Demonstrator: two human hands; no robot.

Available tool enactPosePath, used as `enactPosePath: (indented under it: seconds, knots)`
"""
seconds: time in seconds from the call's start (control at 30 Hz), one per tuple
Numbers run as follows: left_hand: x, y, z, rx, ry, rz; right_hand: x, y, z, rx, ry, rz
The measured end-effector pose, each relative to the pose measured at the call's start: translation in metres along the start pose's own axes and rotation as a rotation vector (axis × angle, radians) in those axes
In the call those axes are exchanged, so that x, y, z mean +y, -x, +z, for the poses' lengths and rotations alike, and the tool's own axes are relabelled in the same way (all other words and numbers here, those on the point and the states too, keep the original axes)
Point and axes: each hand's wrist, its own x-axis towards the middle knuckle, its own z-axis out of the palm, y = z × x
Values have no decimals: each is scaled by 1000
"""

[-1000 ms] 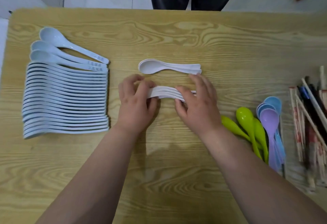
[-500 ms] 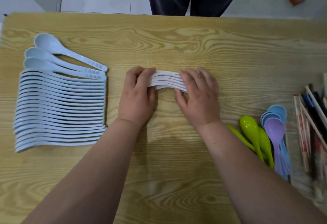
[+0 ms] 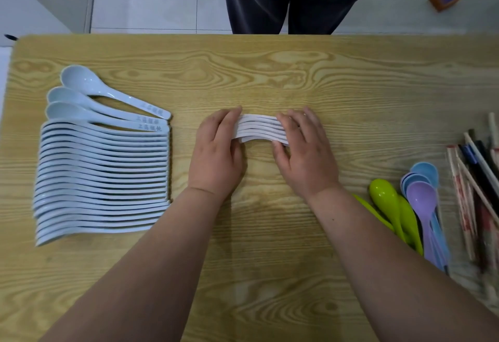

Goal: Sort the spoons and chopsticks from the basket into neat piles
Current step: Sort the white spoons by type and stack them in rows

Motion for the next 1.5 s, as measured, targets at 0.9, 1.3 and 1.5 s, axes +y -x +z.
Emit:
enactPosePath:
  seconds: [0.9, 1.3, 1.5]
  knots:
    - [-2, -2, 3, 28, -8, 9, 9, 3, 2, -61, 59, 51]
    - [-5, 1, 9, 65, -43, -21, 4, 2, 1, -34, 90, 103]
    - [-2, 3, 8, 62, -26, -77, 5, 3, 3, -38, 120, 121]
